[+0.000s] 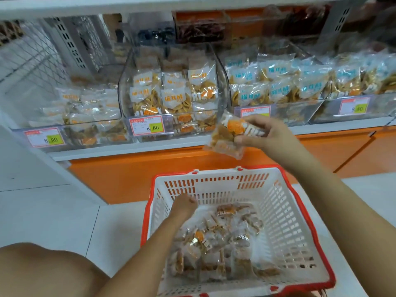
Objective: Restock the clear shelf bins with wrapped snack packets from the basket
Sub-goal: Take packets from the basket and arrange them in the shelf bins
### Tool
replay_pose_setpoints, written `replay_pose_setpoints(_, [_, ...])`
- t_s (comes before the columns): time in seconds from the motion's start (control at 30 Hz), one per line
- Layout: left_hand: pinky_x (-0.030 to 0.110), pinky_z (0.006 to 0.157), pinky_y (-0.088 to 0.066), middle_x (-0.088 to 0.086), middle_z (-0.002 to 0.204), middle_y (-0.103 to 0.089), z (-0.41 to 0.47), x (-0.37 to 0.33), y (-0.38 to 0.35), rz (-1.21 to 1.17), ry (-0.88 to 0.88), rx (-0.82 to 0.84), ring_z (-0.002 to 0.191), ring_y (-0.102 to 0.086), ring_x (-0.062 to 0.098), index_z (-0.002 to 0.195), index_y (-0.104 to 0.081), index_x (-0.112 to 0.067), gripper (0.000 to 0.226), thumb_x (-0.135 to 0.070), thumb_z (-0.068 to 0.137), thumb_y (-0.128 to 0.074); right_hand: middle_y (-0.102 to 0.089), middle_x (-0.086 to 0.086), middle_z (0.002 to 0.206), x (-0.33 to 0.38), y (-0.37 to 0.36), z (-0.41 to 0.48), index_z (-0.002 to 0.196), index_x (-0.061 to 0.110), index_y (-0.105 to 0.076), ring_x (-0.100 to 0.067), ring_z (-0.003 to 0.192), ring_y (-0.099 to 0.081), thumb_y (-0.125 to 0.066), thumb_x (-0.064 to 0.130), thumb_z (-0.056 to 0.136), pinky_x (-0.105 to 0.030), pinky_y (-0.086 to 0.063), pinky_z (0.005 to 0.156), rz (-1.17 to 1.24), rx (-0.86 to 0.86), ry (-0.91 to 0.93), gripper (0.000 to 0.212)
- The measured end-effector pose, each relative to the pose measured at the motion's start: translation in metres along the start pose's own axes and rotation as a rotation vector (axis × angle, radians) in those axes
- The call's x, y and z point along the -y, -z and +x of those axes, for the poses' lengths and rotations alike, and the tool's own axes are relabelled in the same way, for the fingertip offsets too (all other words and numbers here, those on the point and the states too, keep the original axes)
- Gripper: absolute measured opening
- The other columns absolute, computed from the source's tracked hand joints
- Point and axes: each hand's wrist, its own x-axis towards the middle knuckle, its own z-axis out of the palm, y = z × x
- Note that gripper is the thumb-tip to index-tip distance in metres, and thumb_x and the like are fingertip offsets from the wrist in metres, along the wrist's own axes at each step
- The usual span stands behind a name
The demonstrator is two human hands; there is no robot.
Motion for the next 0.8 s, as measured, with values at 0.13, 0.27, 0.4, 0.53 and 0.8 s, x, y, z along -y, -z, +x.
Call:
replay_pose_setpoints(0.13, [0.01,0.055,-0.044,-0.003,0.071,-0.064,-0.04,-0.085,0.086,-0.456,-0.579,-0.631,0.065,-0.059,0.005,0.094,-0.065,-0.017,0.011,-0.017,0.096,-0.054,-0.07,0.007,0.094,0.057,0.008,0.048,0.103,0.022,-0.071,-0.008,0.089,-0.064,-0.079,0.017,0.076,-0.03,-0.053,0.084,-0.062,-0.179,0.164,0.028])
replay_pose_setpoints(0.27, [0.009,0.078,-0.038,-0.002,0.096,-0.063,-0.049,-0.118,0.157,-0.14,-0.848,-0.843,0.089,-0.05,0.001,0.108,-0.066,-0.01,0.02,-0.015,0.095,-0.051,-0.069,0.0,0.114,0.087,0.003,0.101,0.111,0.017,-0.072,-0.015,0.11,-0.06,-0.08,0.031,0.074,-0.023,-0.042,0.085,-0.484,-0.234,0.133,0.041])
replay_pose_setpoints(0.4, [0.026,0.107,-0.028,0.007,0.137,-0.049,-0.018,-0.11,0.178,0.231,-0.717,-0.69,0.129,-0.04,0.019,0.133,-0.052,-0.011,0.04,-0.026,0.096,-0.05,-0.059,-0.007,0.132,0.101,-0.008,0.134,0.13,0.009,-0.058,-0.023,0.116,-0.058,-0.077,0.024,0.08,-0.029,-0.044,0.091,-0.724,-0.11,0.019,0.056])
replay_pose_setpoints(0.53, [0.033,0.113,-0.026,0.008,0.15,-0.037,-0.013,-0.103,0.186,0.284,-0.621,-0.634,0.139,-0.032,0.022,0.144,-0.038,-0.012,0.056,-0.039,0.097,-0.048,-0.059,-0.012,0.13,0.112,-0.009,0.153,0.127,0.001,-0.058,-0.027,0.118,-0.056,-0.077,0.021,0.081,-0.032,-0.045,0.094,-0.735,-0.012,-0.026,0.054])
replay_pose_setpoints(0.8, [0.035,0.114,-0.027,0.004,0.154,-0.032,-0.013,-0.101,0.194,0.286,-0.576,-0.594,0.142,-0.027,0.019,0.146,-0.035,-0.015,0.063,-0.049,0.095,-0.048,-0.067,-0.005,0.081,0.102,-0.013,0.17,0.075,0.015,-0.05,-0.016,0.071,-0.07,-0.077,0.003,0.078,-0.029,-0.057,0.072,-0.758,0.398,-0.159,0.029])
